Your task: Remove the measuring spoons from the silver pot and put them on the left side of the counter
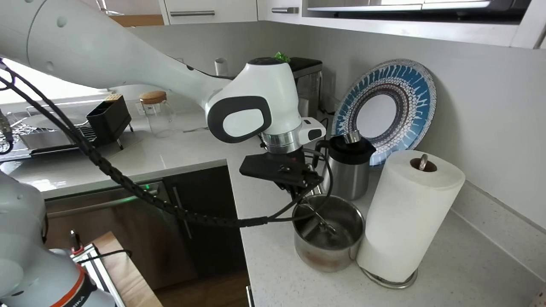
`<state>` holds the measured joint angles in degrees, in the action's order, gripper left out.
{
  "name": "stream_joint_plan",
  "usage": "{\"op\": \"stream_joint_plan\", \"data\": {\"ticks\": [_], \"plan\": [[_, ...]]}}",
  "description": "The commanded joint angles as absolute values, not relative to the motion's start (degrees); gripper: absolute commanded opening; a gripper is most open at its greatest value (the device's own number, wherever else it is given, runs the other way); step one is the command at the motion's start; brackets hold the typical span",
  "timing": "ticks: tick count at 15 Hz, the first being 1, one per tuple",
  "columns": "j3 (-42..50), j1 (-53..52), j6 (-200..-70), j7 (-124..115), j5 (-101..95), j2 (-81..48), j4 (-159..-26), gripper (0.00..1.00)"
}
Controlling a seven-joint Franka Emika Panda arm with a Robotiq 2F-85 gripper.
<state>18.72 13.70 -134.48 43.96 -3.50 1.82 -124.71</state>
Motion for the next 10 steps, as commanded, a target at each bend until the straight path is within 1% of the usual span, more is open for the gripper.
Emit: {"op": "stream_joint_plan", "data": {"ticks": [1,5,10], "plan": [[18.09,14.53,-134.14,45.26,-2.62,1.02,-124.08,0.02],[18.08,14.76,-134.15,43.59,-5.6,4.2,-124.76,0.0],[18.26,14.86,-134.12,44.16,-8.37,8.85,-125.29,0.0]]}}
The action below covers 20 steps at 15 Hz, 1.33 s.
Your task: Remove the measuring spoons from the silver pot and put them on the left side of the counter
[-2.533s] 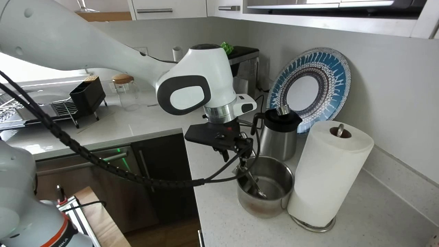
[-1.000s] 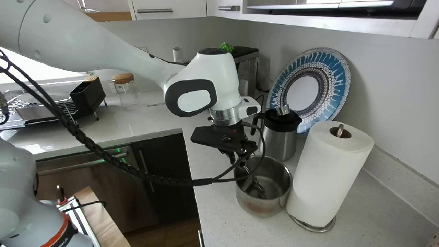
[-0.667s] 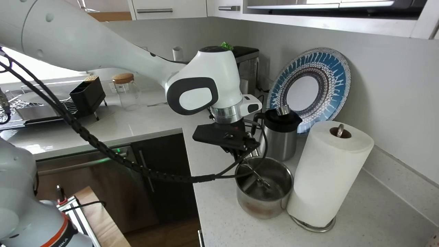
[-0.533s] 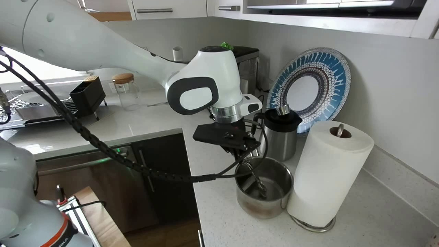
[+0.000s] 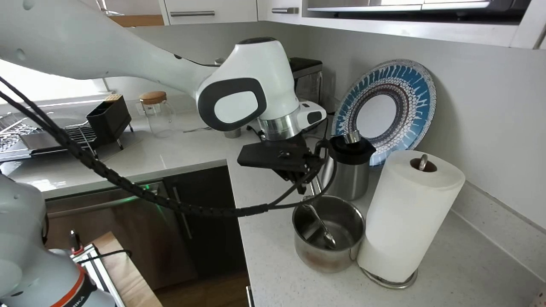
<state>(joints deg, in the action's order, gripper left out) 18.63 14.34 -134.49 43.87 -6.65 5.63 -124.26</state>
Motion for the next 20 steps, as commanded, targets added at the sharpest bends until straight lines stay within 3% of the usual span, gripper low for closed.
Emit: {"op": "stream_joint_plan", "data": {"ticks": [1,2,3,4,5,12,13,16,20], "plan": [[18.22,14.86,-134.2,43.69,-9.2,9.69,-125.31,0.0],[18.25,14.79,-133.81,43.57,-9.55,10.12,-125.06,0.0],[18.29,14.66,-133.1,43.59,-9.63,10.12,-124.84,0.26],[18.42,14.48,-132.82,43.94,-9.21,9.97,-124.67,0.26],[18.53,14.46,-132.93,43.34,-8.83,9.08,-124.44,0.33],[16.91,14.31,-135.96,35.66,-9.79,3.2,-124.13,0.86],[16.48,14.25,-135.73,33.23,-10.48,2.81,-124.09,0.85],[15.32,14.09,-136.99,25.17,-12.46,2.53,-124.84,0.94],[14.62,14.31,-136.47,17.23,-13.72,3.25,-125.61,0.91]]}}
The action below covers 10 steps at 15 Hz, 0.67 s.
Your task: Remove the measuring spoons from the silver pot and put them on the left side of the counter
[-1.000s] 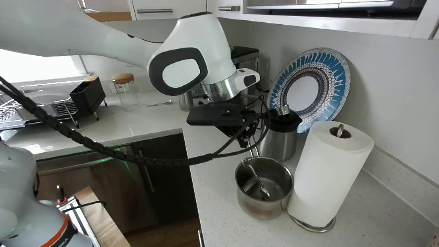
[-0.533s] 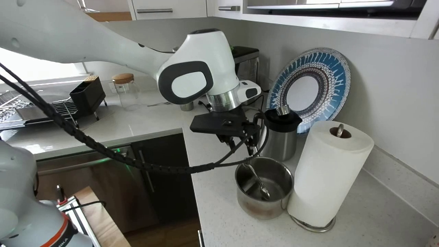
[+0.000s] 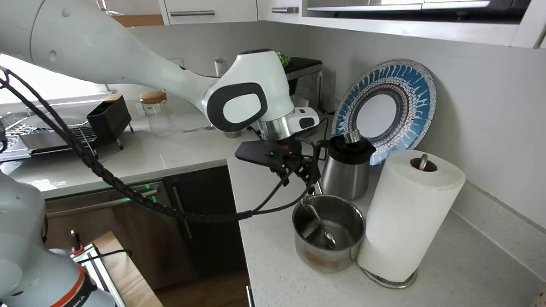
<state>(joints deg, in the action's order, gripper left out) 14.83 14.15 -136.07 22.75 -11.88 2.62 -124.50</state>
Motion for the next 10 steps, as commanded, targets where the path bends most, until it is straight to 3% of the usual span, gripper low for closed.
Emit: {"op": "stream_joint_plan", "data": {"ticks": [1,8,10], "plan": [[14.74,14.64,-137.05,14.45,-15.25,3.96,-126.27,0.97],[15.35,14.99,-134.75,12.52,-14.36,4.13,-128.06,1.0],[15.46,15.17,-136.58,11.52,-14.69,2.71,-128.07,0.85]]}}
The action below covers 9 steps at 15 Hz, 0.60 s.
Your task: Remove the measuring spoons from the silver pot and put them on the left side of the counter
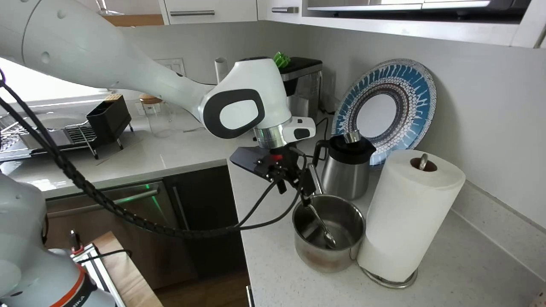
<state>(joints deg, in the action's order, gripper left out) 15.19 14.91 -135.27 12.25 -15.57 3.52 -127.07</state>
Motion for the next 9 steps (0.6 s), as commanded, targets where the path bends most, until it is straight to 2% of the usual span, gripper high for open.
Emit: {"op": "stream_joint_plan", "data": {"ticks": [1,2,5,9], "plan": [[15.57,15.3,-137.04,11.2,-15.04,2.33,-127.94,0.72],[15.67,15.45,-137.47,10.53,-15.65,1.96,-127.77,0.65],[15.95,15.64,-138.37,10.21,-15.87,1.22,-127.17,0.54],[15.98,15.76,-139.24,10.59,-16.3,0.89,-126.48,0.62]]}}
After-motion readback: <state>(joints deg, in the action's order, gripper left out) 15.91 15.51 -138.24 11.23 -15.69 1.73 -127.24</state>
